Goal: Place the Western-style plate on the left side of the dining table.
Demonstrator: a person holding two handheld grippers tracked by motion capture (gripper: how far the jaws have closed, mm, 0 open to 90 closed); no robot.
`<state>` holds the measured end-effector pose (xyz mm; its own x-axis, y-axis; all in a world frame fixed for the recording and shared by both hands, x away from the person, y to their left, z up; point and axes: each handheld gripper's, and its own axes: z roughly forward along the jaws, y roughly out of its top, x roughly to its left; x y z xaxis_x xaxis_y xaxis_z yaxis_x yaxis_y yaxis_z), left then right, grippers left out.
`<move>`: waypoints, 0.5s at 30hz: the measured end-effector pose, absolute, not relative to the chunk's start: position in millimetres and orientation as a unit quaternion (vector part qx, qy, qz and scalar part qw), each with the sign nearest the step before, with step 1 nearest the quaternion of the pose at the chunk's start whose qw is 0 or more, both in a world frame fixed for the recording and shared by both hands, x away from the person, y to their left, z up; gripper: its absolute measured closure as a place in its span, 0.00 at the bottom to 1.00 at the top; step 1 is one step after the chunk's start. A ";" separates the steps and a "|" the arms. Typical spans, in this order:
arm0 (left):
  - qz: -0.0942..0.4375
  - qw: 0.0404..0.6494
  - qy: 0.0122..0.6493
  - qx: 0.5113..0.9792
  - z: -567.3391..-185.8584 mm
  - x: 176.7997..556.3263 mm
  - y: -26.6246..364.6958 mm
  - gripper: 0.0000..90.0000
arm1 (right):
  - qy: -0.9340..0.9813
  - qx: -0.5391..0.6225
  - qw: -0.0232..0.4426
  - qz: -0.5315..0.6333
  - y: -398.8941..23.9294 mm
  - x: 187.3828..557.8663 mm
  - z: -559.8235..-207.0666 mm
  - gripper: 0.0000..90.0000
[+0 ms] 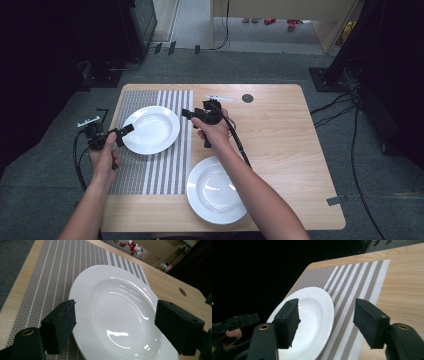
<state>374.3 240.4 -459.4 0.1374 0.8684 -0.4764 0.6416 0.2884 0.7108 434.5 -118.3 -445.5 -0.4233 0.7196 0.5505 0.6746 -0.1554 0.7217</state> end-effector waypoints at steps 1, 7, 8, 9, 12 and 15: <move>0.121 0.475 0.642 0.589 -457.7 372.1 237.6 0.19 | 0.652 0.535 0.025 0.537 -121.2 432.0 -443.9 0.40; 0.141 0.467 0.626 0.608 -448.2 357.1 226.2 0.19 | 0.669 0.521 0.068 0.525 -141.9 415.9 -440.1 0.34; 0.146 0.466 0.623 0.611 -446.9 354.3 224.9 0.19 | 0.671 0.520 0.070 0.524 -146.1 413.2 -439.6 0.34; 0.149 0.465 0.622 0.613 -445.8 351.8 223.3 0.19 | 0.670 0.520 0.069 0.525 -150.5 410.5 -439.3 0.33; 0.153 0.465 0.615 0.618 -442.8 344.2 218.4 0.19 | 0.674 0.516 0.077 0.523 -163.0 402.8 -438.4 0.31; 0.161 0.462 0.606 0.627 -441.2 336.8 213.3 0.19 | 0.677 0.512 0.089 0.521 -175.3 395.5 -438.2 0.30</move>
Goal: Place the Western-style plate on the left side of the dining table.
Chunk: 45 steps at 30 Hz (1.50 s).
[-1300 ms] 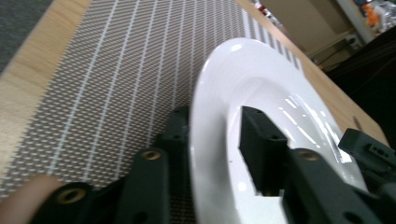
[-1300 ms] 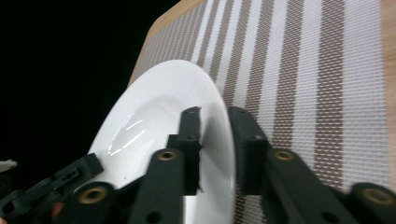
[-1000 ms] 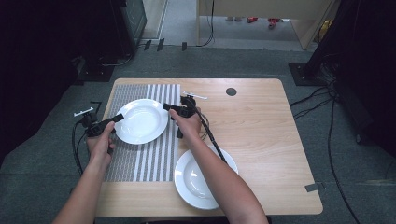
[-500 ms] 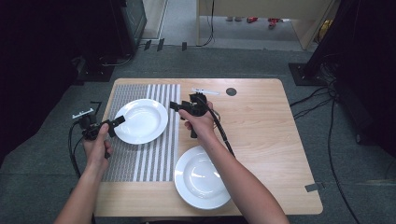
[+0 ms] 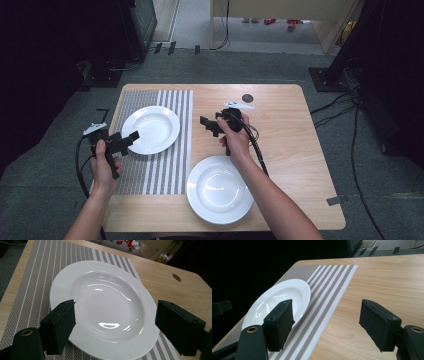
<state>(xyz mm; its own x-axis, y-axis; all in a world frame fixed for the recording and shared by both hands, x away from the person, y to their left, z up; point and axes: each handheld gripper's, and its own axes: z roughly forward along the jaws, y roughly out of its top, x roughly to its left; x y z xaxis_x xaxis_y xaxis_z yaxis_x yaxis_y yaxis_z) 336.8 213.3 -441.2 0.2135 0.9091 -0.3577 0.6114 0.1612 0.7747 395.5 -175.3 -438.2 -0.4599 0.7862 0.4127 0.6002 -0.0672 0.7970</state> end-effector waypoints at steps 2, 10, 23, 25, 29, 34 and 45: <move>0.167 0.460 0.602 0.631 -441.3 332.4 210.7 0.19 | 0.676 0.513 0.089 0.521 -183.4 391.0 -438.9 0.30; 0.169 0.457 0.597 0.638 -444.6 317.3 206.6 0.19 | 0.683 0.513 0.103 0.510 -213.5 369.9 -441.6 0.27; 0.183 0.451 0.589 0.645 -452.3 289.2 204.4 0.18 | 0.682 0.521 0.126 0.498 -264.2 334.5 -450.3 0.25; 0.185 0.445 0.590 0.648 -456.9 285.0 204.5 0.18 | 0.682 0.520 0.129 0.497 -270.9 329.1 -451.2 0.25; 0.191 0.435 0.593 0.650 -464.9 275.1 205.4 0.18 | 0.681 0.524 0.132 0.494 -284.0 319.1 -454.6 0.25; 0.200 0.432 0.596 0.646 -472.1 262.5 211.4 0.18 | 0.677 0.530 0.140 0.491 -299.8 306.4 -458.2 0.25; 0.206 0.414 0.608 0.645 -484.8 242.2 227.7 0.18 | 0.663 0.553 0.147 0.482 -336.7 279.0 -471.4 0.24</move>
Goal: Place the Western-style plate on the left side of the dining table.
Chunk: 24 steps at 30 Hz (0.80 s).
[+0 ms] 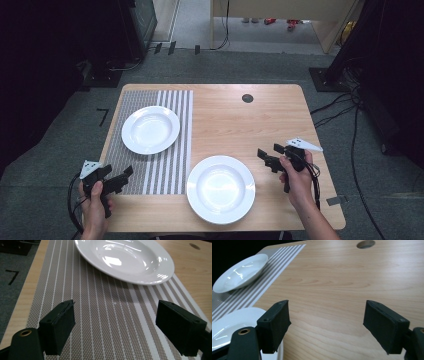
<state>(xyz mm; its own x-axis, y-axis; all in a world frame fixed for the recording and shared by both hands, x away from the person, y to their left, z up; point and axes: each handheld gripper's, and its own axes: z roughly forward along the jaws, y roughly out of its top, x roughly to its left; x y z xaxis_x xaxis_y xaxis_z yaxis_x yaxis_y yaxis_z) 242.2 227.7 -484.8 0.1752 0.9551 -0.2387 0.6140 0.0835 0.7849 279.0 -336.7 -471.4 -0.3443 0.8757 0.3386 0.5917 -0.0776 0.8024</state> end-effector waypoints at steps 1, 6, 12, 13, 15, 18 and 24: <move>0.207 0.412 0.610 0.645 -486.6 241.0 228.3 0.18 | 0.660 0.557 0.148 0.481 -340.6 276.8 -473.2 0.24; 0.246 0.386 0.602 0.654 -494.2 234.1 228.4 0.18 | 0.651 0.573 0.152 0.475 -359.3 265.3 -481.2 0.24; 0.257 0.368 0.602 0.660 -500.4 228.7 230.2 0.18 | 0.639 0.590 0.158 0.467 -380.8 251.7 -488.2 0.23; 0.256 0.369 0.603 0.659 -500.6 228.2 231.7 0.18 | 0.639 0.592 0.160 0.465 -384.2 250.1 -489.3 0.23; 0.258 0.367 0.608 0.655 -501.2 227.0 234.4 0.18 | 0.636 0.598 0.164 0.459 -390.5 246.5 -491.2 0.23; 0.263 0.357 0.609 0.658 -503.3 224.7 237.9 0.18 | 0.636 0.601 0.171 0.452 -398.8 240.6 -493.7 0.23; 0.269 0.338 0.613 0.662 -507.3 219.1 243.6 0.18 | 0.637 0.611 0.179 0.435 -416.0 228.4 -501.3 0.22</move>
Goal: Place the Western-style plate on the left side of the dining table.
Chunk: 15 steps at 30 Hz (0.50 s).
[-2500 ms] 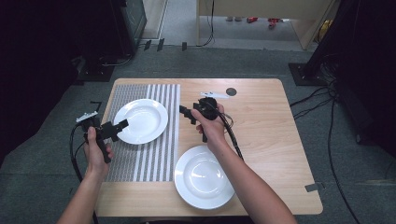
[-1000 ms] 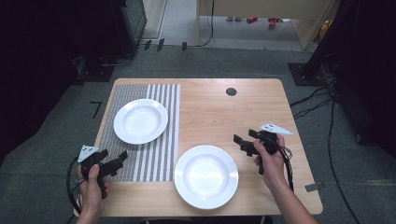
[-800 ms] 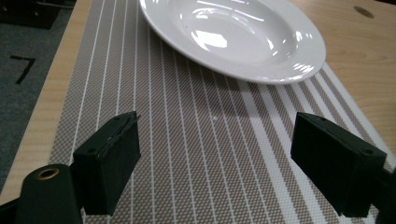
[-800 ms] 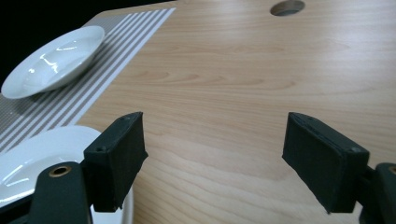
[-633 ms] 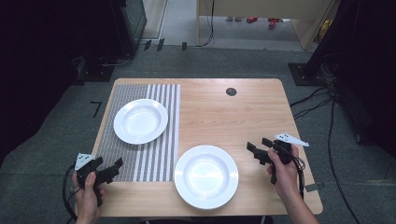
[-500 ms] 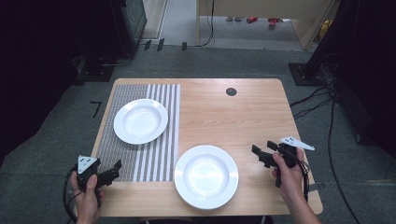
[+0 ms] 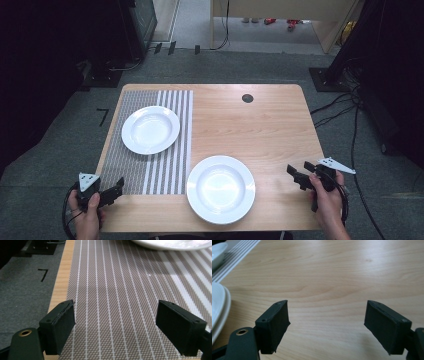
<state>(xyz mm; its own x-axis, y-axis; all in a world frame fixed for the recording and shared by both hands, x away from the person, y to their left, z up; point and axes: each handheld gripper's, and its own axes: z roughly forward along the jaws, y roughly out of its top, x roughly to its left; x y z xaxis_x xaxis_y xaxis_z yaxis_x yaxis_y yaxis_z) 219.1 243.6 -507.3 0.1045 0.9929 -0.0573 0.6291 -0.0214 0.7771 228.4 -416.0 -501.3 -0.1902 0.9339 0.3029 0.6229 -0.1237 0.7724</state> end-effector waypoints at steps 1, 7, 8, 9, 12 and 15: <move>0.269 0.337 0.613 0.662 -507.6 218.3 244.3 0.18 | 0.636 0.613 0.180 0.432 -418.9 226.4 -502.7 0.22; 0.270 0.329 0.620 0.660 -510.4 217.0 248.2 0.18 | 0.636 0.626 0.188 0.410 -435.8 215.1 -511.8 0.22; 0.269 0.328 0.620 0.660 -510.8 217.1 248.0 0.18 | 0.638 0.627 0.194 0.402 -437.7 213.4 -513.6 0.22; 0.270 0.328 0.619 0.661 -511.3 217.2 247.4 0.18 | 0.640 0.628 0.201 0.394 -439.7 211.7 -515.4 0.22; 0.269 0.320 0.613 0.670 -513.3 217.3 244.5 0.18 | 0.642 0.632 0.209 0.380 -445.3 206.2 -519.5 0.21; 0.269 0.313 0.607 0.679 -514.8 217.9 241.9 0.18 | 0.644 0.634 0.213 0.371 -449.1 201.5 -522.3 0.21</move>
<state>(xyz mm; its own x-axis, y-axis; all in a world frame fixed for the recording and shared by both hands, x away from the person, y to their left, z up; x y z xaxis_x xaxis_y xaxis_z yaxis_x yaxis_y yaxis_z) 217.9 241.9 -514.8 0.1190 0.9928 -0.0145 0.6565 -0.0677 0.7513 201.5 -449.1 -522.3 -0.1049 0.9751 0.1956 0.6591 -0.0791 0.7479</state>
